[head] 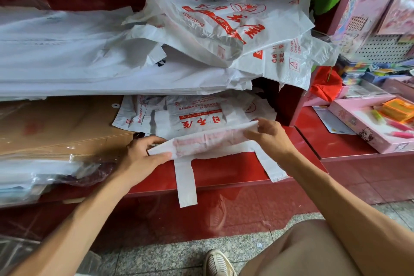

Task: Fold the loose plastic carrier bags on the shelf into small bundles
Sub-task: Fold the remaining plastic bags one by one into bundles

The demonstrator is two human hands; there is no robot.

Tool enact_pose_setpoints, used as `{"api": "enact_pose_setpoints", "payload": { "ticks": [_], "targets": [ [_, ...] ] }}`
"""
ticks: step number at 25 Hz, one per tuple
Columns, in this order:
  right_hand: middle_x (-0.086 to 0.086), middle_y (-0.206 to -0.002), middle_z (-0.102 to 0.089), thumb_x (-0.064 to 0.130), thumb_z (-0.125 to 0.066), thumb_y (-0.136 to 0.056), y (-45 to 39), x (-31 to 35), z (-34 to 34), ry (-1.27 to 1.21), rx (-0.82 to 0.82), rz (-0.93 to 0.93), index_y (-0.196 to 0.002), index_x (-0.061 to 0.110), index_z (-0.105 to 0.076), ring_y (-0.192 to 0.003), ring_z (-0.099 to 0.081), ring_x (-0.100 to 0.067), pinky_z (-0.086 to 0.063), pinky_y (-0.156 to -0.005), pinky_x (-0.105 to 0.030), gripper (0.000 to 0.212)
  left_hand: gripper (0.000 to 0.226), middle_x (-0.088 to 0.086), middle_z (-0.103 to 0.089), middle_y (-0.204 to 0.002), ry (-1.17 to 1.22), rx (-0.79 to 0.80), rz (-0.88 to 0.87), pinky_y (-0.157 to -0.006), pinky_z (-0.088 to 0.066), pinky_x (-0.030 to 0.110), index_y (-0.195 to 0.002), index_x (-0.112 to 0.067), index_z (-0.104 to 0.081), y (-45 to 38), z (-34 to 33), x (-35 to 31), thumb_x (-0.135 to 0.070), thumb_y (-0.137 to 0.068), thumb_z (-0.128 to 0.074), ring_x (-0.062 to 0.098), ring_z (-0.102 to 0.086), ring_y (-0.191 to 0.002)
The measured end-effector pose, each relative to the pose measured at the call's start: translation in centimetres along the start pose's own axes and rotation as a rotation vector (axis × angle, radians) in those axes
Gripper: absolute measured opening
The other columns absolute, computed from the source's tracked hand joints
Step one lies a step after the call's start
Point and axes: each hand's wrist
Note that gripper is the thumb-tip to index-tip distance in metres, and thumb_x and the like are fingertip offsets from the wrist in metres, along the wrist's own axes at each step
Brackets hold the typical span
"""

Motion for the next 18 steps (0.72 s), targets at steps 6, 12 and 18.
{"api": "enact_pose_setpoints", "payload": {
  "ticks": [6,12,18],
  "targets": [
    [0.007,-0.084,-0.069,0.023,-0.077,-0.080,-0.4,-1.3,-0.1,0.054,0.067,-0.237,-0.113,0.023,-0.059,-0.086,-0.063,-0.013,-0.043,-0.070,-0.026,0.037,0.028,0.001,-0.071,-0.092,0.068,0.007,0.170,-0.066,-0.046,0.021,-0.107,-0.018,-0.060,-0.2,-1.0,1.1,-0.001,-0.086,-0.067,0.015,-0.067,-0.085],
    [0.003,-0.073,-0.052,0.009,-0.074,-0.080,-0.9,-2.2,-0.2,0.229,0.101,-0.218,-0.134,0.017,-0.046,-0.061,-0.050,-0.009,-0.038,-0.058,-0.022,0.062,0.056,0.000,-0.071,-0.095,0.048,-0.014,0.219,-0.089,-0.054,0.038,-0.129,-0.026,-0.049,-0.6,-1.2,2.3,-0.019,-0.080,-0.076,0.021,-0.069,-0.090],
    [0.000,-0.080,-0.065,0.007,-0.067,-0.077,-0.9,-2.1,-0.3,0.508,0.084,-0.168,-0.121,0.013,-0.051,-0.070,-0.060,-0.015,-0.044,-0.058,-0.028,0.048,0.068,0.000,-0.070,-0.088,-0.237,-0.036,0.122,-0.079,-0.047,0.034,-0.136,-0.026,-0.041,-0.5,-1.8,2.1,-0.034,-0.078,-0.076,0.021,-0.062,-0.090]
  ]
}}
Point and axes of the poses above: each hand's wrist, its own y-axis away from the middle knuckle, its own z-axis out of the back of the hand, x = y × z
